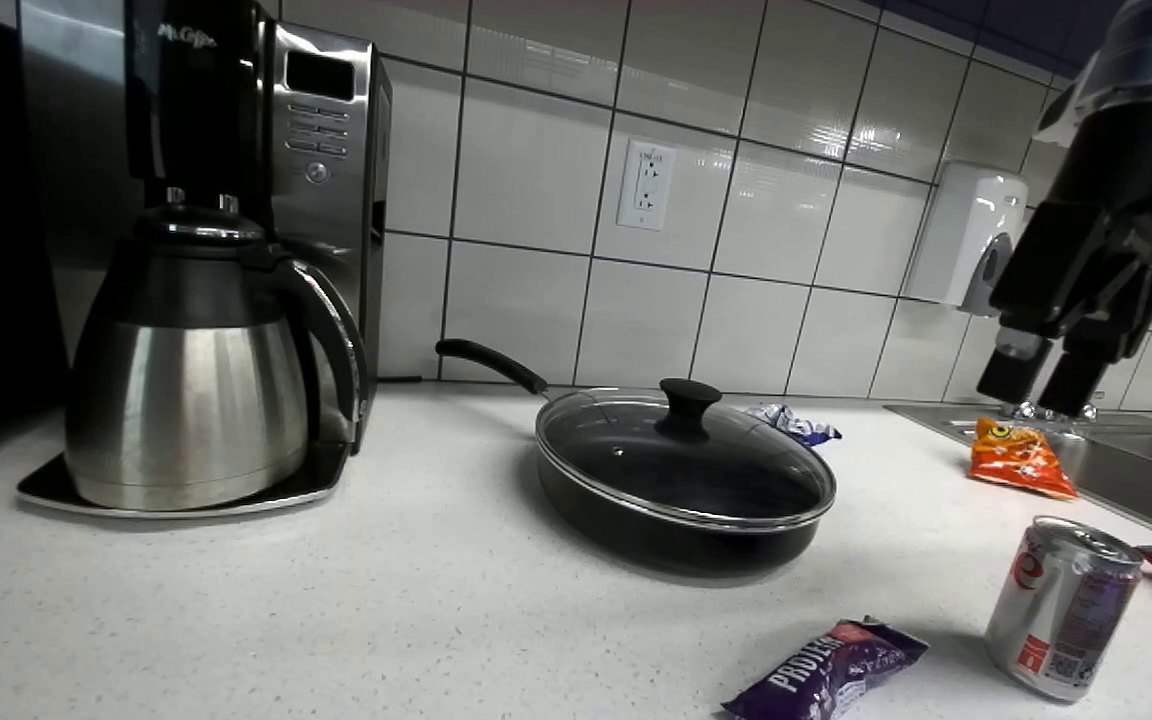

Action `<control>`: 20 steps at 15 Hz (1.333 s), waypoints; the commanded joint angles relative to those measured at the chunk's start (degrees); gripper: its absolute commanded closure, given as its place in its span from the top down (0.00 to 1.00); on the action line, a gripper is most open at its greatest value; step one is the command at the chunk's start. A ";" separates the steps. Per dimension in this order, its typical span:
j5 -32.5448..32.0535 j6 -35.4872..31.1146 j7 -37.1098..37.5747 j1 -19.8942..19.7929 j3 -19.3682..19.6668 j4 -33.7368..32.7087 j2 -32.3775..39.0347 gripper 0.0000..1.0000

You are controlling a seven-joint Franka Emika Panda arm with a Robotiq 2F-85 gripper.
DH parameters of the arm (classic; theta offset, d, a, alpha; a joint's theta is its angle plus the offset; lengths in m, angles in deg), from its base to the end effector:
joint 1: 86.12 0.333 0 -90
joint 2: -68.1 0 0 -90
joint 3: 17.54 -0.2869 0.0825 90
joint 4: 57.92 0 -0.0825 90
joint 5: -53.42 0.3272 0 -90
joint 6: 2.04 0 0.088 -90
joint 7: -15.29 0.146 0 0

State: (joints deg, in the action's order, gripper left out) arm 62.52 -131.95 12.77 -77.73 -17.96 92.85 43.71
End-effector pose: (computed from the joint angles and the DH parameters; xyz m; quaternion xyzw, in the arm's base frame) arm 0.3606 0.0646 0.3609 -0.9965 -0.0493 -0.0274 0.0625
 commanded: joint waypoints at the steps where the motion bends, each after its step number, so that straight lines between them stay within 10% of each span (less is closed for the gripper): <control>1: -3.67 -5.63 -0.27 -1.49 -1.91 -5.32 7.31 1.00; 8: -5.19 -16.61 -2.86 -0.91 -1.87 -13.38 19.61 1.00; 20: -8.24 -16.95 -2.27 -0.79 -4.95 -24.54 31.87 1.00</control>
State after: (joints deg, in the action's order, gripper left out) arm 54.50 -149.09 10.30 -77.66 -22.04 68.41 75.62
